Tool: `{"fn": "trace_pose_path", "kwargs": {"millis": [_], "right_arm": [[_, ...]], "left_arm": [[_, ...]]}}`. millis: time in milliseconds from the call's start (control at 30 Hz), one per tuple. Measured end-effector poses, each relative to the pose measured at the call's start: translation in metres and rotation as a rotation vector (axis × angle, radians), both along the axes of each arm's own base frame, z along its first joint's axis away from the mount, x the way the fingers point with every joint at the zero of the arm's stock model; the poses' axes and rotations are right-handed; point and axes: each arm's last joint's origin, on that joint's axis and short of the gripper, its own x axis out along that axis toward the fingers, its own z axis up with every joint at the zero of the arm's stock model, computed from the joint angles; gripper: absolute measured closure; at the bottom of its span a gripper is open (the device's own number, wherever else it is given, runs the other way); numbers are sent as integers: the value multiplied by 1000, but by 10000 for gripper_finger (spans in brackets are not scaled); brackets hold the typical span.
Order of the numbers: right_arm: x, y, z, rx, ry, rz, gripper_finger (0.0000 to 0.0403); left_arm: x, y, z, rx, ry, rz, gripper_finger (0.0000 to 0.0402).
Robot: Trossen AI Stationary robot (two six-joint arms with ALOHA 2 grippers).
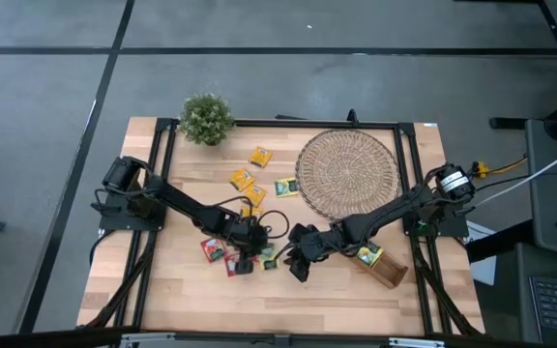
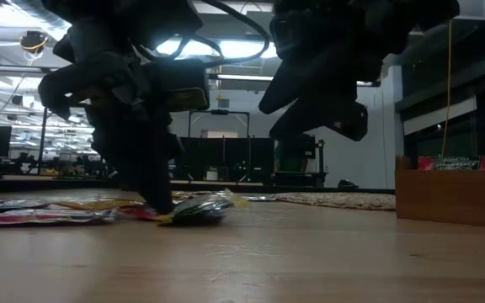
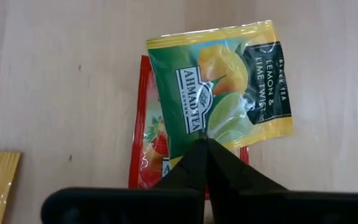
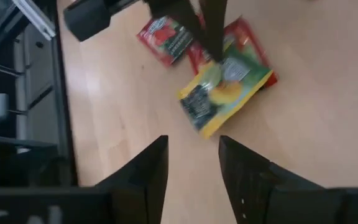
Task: Pick & Place Tea
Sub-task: Put the bottom yellow tea bag into the middle slot of the wooden organizer
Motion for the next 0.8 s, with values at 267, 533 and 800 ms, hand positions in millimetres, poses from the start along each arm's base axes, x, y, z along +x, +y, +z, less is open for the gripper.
{"fn": "trace_pose_path", "kwargs": {"millis": [267,533,800], "right_arm": [[2,-15,-3,36,63,-2,260],[1,-37,-9,3,151,-50,260],[4,-52,-10,-18,160,-53,260]], "left_arm": [[8,1,2,17,-100,81,400],[12,7,3,26,-136,158,400],[16,9,5,72,-201,194,399]]}}
